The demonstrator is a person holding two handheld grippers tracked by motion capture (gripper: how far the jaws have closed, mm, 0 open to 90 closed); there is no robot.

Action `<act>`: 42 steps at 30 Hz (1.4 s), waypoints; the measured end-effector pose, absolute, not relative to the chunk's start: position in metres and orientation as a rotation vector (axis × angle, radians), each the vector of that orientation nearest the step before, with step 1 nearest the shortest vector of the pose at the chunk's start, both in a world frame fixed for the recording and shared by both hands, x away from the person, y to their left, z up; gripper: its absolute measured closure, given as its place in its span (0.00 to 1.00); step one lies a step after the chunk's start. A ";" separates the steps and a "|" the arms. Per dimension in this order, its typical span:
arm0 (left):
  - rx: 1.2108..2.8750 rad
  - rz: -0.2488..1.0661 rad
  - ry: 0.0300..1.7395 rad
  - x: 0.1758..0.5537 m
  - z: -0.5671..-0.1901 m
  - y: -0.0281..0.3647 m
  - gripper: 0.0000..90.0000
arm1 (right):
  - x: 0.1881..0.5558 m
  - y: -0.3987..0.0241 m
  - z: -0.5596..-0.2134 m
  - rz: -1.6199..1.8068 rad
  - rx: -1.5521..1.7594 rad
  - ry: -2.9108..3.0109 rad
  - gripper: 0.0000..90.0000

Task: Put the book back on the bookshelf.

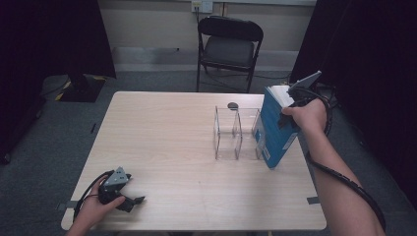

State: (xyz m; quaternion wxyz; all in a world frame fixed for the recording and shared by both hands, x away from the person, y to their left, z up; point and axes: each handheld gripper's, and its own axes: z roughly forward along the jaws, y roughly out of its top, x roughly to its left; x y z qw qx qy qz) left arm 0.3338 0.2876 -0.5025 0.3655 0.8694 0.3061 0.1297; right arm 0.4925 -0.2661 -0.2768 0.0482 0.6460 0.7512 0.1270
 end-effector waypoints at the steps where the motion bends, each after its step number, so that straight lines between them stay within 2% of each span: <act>1: 2.235 0.333 0.787 0.334 -0.503 0.288 0.00 | 0.492 -0.266 -0.277 0.388 1.972 2.293 0.46; 9: 2.242 0.339 0.790 0.334 -0.502 0.288 0.00 | 0.489 -0.268 -0.273 0.387 1.957 2.316 0.37; 28: 2.240 0.332 0.788 0.334 -0.502 0.288 0.00 | 0.469 -0.273 -0.266 0.434 1.899 2.321 0.28; 33: 2.240 0.338 0.790 0.334 -0.502 0.288 0.00 | 0.461 -0.275 -0.265 0.447 1.874 2.345 0.23; 42: 2.239 0.332 0.789 0.334 -0.502 0.288 0.00 | 0.451 -0.275 -0.262 0.439 1.836 2.385 0.22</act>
